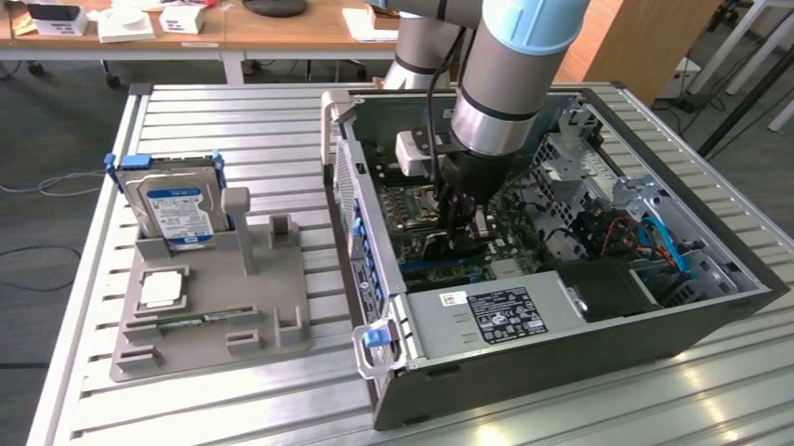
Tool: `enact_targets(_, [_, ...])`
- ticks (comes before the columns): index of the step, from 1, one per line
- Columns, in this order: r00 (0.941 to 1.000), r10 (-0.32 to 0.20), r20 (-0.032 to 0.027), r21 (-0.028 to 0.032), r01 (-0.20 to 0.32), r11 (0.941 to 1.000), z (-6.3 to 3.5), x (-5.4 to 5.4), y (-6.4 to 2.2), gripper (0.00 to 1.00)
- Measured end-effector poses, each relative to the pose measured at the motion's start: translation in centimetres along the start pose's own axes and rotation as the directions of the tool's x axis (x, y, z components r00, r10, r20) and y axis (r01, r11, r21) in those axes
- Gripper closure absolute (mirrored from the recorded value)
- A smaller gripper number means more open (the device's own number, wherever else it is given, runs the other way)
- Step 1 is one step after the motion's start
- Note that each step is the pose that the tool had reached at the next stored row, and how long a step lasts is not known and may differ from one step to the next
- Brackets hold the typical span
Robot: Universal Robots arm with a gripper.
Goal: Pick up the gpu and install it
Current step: 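Insert the gpu into the slot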
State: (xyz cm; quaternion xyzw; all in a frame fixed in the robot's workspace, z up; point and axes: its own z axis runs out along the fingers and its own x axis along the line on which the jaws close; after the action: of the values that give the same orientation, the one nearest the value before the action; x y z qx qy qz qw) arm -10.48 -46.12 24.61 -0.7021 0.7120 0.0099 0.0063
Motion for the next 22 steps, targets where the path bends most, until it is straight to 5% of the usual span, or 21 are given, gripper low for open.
enact_targets(6, [1.0000,0.000,0.0000,0.0000,0.000,1.0000,-0.57,0.0,0.01,0.60])
enact_targets(22, [1.0000,0.000,0.0008,0.0002,0.000,1.0000,-5.64,-0.1,0.03,0.60])
